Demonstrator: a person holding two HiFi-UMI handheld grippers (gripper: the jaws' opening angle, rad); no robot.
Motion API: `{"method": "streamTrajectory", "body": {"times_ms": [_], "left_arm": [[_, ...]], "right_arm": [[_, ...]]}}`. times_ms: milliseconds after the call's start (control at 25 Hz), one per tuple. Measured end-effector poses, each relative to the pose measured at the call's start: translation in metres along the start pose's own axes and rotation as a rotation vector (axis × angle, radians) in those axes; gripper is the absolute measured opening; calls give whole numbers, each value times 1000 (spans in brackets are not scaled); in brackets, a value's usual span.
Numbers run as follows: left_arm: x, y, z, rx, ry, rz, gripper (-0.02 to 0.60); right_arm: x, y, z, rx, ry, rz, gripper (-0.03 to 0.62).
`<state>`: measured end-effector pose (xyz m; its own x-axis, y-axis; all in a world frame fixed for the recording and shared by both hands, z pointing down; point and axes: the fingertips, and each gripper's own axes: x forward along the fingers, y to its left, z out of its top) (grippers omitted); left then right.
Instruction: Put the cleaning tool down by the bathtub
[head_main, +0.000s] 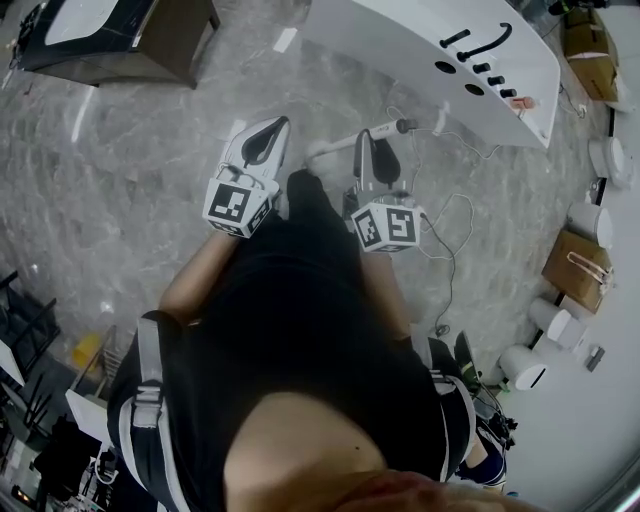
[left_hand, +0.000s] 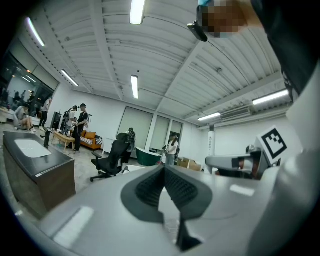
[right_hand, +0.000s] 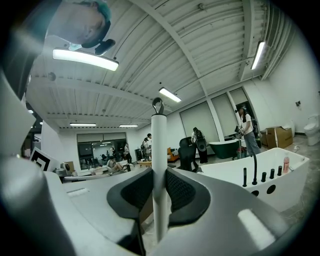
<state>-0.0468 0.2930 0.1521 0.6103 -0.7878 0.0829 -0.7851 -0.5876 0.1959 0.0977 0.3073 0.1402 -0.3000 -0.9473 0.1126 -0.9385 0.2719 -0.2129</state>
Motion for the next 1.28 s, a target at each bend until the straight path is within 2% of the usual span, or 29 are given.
{"method": "streamTrajectory", "body": {"times_ms": [440,600,840,1280], "left_arm": [[84,6,5,-13,-8,83,8],[100,9,9,-4,-21,120,8],[117,20,12,4,-12,156,8],[164,62,10,-7,-12,121,8]], "right_arm": [[59,-67,9,-6,26,95,81],[76,-81,15,-7,16,134,81],[104,-95,18,-14,21,145,81],[160,-103,20,-31,19,117,81]]}}
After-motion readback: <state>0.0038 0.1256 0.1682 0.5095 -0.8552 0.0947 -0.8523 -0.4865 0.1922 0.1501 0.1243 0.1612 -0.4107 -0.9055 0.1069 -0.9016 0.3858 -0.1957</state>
